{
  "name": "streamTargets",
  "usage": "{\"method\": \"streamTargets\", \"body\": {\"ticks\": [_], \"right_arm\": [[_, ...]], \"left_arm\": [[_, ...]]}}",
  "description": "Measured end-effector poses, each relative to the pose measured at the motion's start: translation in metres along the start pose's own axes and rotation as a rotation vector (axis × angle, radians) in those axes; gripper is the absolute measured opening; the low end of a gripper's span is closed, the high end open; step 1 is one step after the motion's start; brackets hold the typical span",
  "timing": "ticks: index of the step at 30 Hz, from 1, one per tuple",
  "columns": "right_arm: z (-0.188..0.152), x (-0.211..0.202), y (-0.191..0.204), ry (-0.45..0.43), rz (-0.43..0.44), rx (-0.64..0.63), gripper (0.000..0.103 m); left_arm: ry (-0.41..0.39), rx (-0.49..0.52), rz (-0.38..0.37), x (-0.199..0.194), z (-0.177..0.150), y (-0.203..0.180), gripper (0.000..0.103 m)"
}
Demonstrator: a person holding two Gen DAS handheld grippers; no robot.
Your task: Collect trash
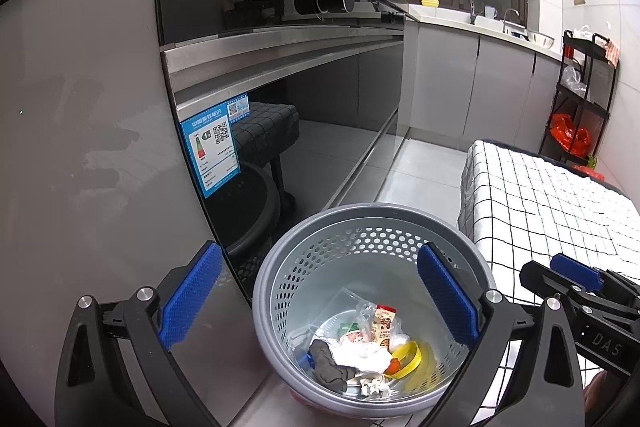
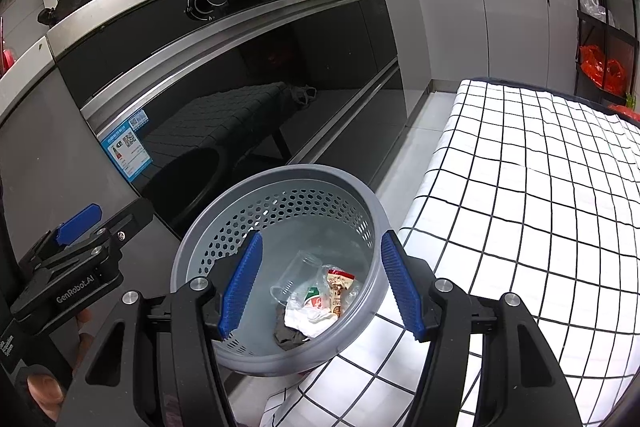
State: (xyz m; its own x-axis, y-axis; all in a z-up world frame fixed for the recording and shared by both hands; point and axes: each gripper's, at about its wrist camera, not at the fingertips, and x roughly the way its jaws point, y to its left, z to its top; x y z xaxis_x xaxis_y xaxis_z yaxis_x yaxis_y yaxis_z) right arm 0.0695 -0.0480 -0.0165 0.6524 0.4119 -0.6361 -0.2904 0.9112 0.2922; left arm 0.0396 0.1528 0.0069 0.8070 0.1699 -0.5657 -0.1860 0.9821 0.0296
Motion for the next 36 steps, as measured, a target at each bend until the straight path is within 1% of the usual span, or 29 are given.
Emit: {"method": "streamTargets", "body": {"ticks": [10, 24, 36], "right_arm": [[-0.0014, 0.0018, 0.0007, 0.000, -0.002, -0.001, 0.059], [-0.0032, 0.0033, 0.0020, -0.002, -0.008, -0.005, 0.059], [-0.0031, 0.0036, 0.0029, -0.001, -0.009, -0.005, 0.059]], "left_arm": [[0.015, -0.001, 0.009, 0.0018, 0.0000, 0.0000, 0.096], [0.006, 0.005, 0.037, -0.0010, 0.0008, -0.0015, 0.097], [-0.004, 0.012, 0.043, -0.0032, 0.0001, -0.0014, 0.097]]}}
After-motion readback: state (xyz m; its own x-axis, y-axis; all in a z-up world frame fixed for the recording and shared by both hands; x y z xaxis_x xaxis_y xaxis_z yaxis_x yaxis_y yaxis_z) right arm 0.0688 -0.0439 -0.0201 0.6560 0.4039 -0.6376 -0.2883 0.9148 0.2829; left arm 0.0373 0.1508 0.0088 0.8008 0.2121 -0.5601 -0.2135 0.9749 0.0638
